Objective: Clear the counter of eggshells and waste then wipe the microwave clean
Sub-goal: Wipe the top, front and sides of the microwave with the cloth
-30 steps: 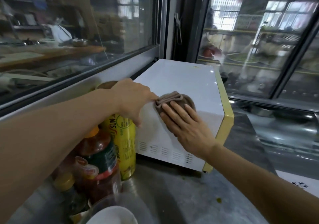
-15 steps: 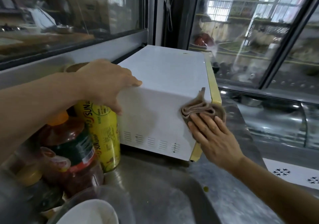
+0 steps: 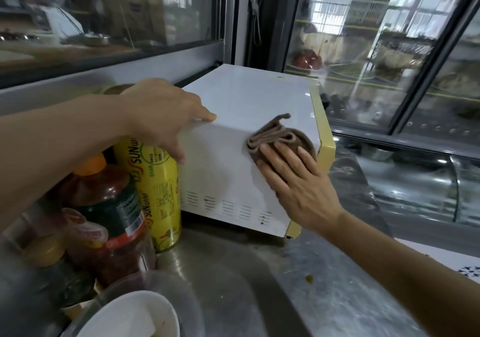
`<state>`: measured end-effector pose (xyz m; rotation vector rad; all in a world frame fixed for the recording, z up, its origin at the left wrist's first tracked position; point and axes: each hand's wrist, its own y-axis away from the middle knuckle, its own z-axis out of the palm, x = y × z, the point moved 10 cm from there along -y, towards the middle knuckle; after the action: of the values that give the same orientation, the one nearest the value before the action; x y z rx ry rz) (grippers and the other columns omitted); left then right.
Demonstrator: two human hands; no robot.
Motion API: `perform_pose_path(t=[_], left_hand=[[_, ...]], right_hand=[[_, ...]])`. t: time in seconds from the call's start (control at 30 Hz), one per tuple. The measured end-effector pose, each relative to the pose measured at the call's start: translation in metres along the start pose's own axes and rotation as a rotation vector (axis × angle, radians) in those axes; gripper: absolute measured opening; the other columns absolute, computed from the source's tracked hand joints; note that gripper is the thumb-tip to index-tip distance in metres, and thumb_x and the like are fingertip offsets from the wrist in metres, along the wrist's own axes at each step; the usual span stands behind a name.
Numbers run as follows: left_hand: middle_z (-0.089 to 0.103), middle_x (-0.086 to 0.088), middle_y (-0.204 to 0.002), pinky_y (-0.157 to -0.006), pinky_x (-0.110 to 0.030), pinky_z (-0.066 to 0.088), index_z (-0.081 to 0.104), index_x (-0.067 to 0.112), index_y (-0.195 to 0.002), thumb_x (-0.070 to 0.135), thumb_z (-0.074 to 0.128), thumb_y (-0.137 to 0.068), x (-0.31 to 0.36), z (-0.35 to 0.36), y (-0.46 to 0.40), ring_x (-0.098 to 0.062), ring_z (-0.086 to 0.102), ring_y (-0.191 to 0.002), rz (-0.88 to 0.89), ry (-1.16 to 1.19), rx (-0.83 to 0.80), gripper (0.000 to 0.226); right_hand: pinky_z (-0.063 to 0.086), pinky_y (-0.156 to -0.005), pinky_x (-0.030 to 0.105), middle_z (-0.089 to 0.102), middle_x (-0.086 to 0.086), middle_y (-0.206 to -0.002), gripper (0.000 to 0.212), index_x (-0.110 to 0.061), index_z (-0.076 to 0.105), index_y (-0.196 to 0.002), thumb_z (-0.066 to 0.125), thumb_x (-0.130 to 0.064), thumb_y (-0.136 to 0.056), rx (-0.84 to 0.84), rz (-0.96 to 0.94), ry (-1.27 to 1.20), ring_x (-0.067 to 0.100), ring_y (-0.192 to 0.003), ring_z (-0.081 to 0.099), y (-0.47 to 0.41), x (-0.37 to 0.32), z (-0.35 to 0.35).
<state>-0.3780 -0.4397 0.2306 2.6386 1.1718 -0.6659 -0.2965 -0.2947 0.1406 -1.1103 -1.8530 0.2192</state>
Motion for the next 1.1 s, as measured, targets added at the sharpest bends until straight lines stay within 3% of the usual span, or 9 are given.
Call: perform_pose_path(t=[0.23,0.33,0.43,0.5,0.63,0.77,0.87,0.97,1.1], left_hand=[[0.044,0.014,-0.137,-0.089,-0.034,0.041,0.024,0.041,-0.142,0.071,0.068,-0.059,-0.002,0.001,-0.004,-0.015,0.045,-0.124,-0.003,-0.015,-0.011,0.098],[0.038,0.009,-0.145,-0.101,-0.038,0.035,0.022,0.037,-0.144,0.066,0.071,-0.059,-0.005,-0.003,-0.003,-0.016,0.036,-0.132,-0.021,0.059,-0.034,0.102],[0.027,0.009,-0.152,-0.107,-0.039,0.026,0.022,0.035,-0.145,0.067,0.075,-0.053,-0.025,-0.007,0.006,-0.016,0.025,-0.138,-0.057,0.116,-0.026,0.11],[0.032,0.007,-0.148,-0.102,-0.037,0.031,0.027,0.036,-0.142,0.066,0.077,-0.051,-0.035,0.001,0.011,-0.017,0.03,-0.134,-0.069,0.171,-0.112,0.108],[0.042,0.009,-0.117,-0.081,-0.031,0.037,0.04,0.035,-0.132,0.058,0.081,-0.053,-0.033,0.01,0.005,-0.018,0.042,-0.116,-0.048,0.205,-0.174,0.093],[0.04,0.006,-0.132,-0.087,-0.034,0.042,0.038,0.033,-0.135,0.048,0.085,-0.054,-0.033,0.008,0.006,-0.02,0.04,-0.122,-0.043,0.221,-0.192,0.095],[0.04,0.005,-0.135,-0.09,-0.034,0.042,0.036,0.031,-0.138,0.045,0.085,-0.056,-0.03,0.007,0.006,-0.02,0.04,-0.123,-0.021,0.193,-0.23,0.097],[0.043,0.005,-0.132,-0.088,-0.033,0.042,0.035,0.03,-0.138,0.046,0.085,-0.056,-0.03,0.005,0.004,-0.02,0.041,-0.12,-0.006,0.179,-0.229,0.098],[0.046,0.005,-0.129,-0.085,-0.031,0.043,0.037,0.029,-0.137,0.043,0.086,-0.055,-0.031,0.007,0.0,-0.019,0.043,-0.117,0.0,0.199,-0.205,0.097]], right_hand=[[-0.007,-0.116,0.041,0.018,0.001,-0.155,0.068,-0.015,0.021,-0.148,0.046,-0.028,-0.086,-0.375,-0.421,0.075,0.02,-0.143,0.011,0.036,-0.111,0.069],[0.002,-0.115,0.039,0.036,-0.002,-0.148,0.06,-0.018,0.04,-0.141,0.036,-0.026,-0.082,-0.291,-0.398,0.066,0.016,-0.138,0.03,0.026,-0.093,0.046],[0.002,-0.117,0.041,0.027,0.002,-0.152,0.061,-0.013,0.029,-0.146,0.032,-0.021,-0.086,-0.124,-0.207,0.016,0.022,-0.142,0.021,-0.009,-0.044,0.016],[0.0,-0.118,0.041,0.017,0.004,-0.156,0.06,-0.011,0.021,-0.148,0.027,-0.02,-0.089,-0.05,-0.108,-0.01,0.023,-0.144,0.012,-0.033,-0.029,0.005],[0.01,-0.115,0.04,0.03,0.002,-0.152,0.06,-0.01,0.034,-0.144,0.036,-0.02,-0.085,-0.069,-0.206,-0.025,0.021,-0.141,0.027,-0.038,-0.074,0.023],[0.005,-0.112,0.041,0.042,-0.004,-0.145,0.054,-0.017,0.048,-0.136,0.049,-0.029,-0.083,-0.298,-0.487,0.073,0.015,-0.135,0.037,-0.007,-0.13,0.051],[0.004,-0.113,0.04,0.042,-0.002,-0.144,0.052,-0.015,0.049,-0.135,0.036,-0.022,-0.085,-0.177,-0.358,0.02,0.017,-0.135,0.037,-0.028,-0.107,0.03],[0.007,-0.116,0.042,0.03,0.005,-0.152,0.059,-0.009,0.032,-0.144,0.028,-0.019,-0.086,-0.067,-0.188,-0.031,0.023,-0.141,0.024,-0.071,-0.077,0.01],[0.018,-0.113,0.043,0.033,0.006,-0.15,0.06,-0.008,0.036,-0.142,0.033,-0.022,-0.083,-0.1,-0.182,-0.076,0.024,-0.14,0.027,-0.076,-0.102,0.024]])
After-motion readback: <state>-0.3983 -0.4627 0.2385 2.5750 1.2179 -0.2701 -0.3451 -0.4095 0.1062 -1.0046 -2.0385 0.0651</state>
